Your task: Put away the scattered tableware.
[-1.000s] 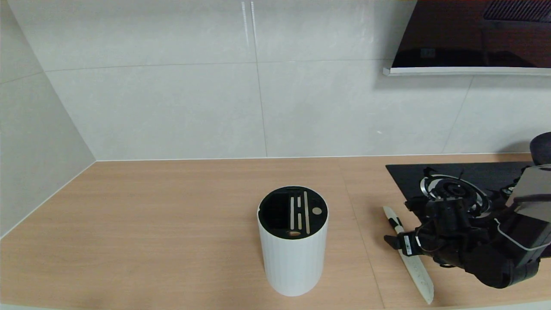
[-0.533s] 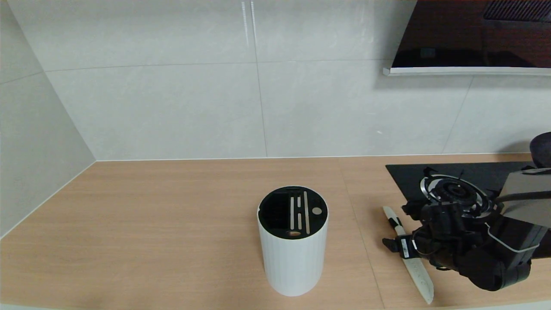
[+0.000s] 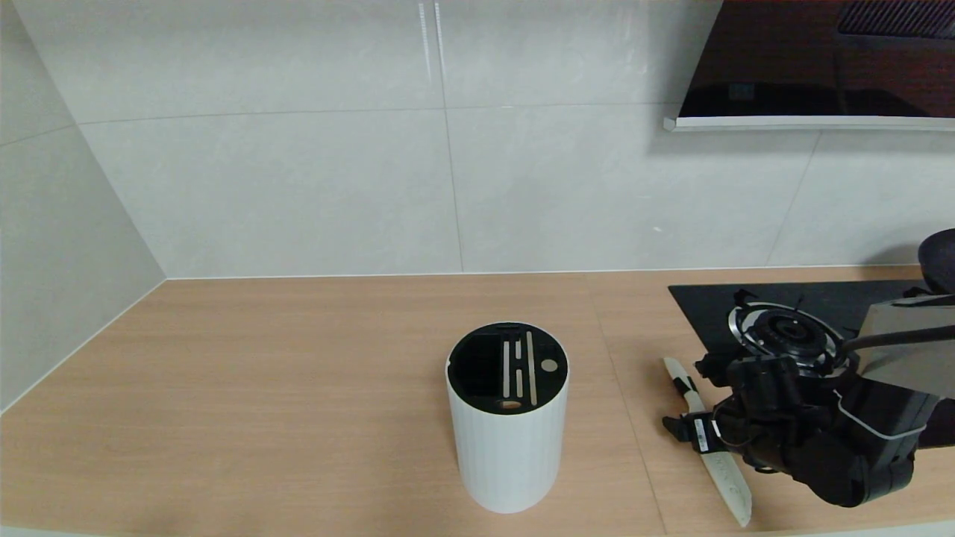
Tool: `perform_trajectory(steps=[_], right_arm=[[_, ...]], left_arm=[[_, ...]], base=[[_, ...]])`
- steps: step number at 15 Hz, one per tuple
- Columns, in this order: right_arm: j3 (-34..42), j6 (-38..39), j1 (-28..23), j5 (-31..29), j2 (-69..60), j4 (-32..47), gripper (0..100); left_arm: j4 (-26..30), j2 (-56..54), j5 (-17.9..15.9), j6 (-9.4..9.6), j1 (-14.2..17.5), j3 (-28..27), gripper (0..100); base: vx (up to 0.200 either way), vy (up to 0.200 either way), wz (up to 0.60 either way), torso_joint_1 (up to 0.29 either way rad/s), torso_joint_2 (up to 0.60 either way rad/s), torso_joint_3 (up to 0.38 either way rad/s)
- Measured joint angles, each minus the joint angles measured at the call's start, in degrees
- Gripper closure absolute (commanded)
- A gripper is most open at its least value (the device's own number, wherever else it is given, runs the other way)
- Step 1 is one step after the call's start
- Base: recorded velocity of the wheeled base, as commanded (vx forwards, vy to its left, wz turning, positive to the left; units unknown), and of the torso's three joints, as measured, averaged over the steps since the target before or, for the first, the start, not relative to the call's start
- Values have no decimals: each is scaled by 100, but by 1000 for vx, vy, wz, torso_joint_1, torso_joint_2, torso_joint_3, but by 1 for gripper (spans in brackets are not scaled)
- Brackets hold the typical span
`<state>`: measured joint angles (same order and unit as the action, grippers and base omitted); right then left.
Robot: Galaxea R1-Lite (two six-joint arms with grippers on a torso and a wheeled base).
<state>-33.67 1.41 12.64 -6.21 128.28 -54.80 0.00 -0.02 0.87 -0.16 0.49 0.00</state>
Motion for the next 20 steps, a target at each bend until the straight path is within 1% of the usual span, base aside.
perform_trajectory(steps=[1, 2, 12, 16, 18, 20], right_arm=[[0, 0, 0, 0, 16, -7, 0], [0, 2, 0, 2, 27, -9, 100], [5, 0, 0, -15, 55, 4, 100], [66, 28, -2, -24, -11, -161, 100], [107, 22, -2, -178, -116, -399, 100], [143, 11, 2, -208, -341, -432, 100]], left_arm=[[0, 0, 0, 0, 0, 0, 0], [0, 0, 0, 2, 4, 0, 0], [0, 2, 0, 0, 0, 0, 0], [0, 0, -2, 84, 2, 0, 0], [0, 0, -9, 243, 2, 0, 0], [0, 0, -29, 273, 4, 0, 0]], base=[[0, 0, 0, 0, 0, 0], [0, 0, 0, 0, 0, 0], [0, 0, 0, 0, 0, 0], [0, 0, 0, 0, 0, 0], [0, 0, 0, 0, 0, 0], [0, 0, 0, 0, 0, 0]])
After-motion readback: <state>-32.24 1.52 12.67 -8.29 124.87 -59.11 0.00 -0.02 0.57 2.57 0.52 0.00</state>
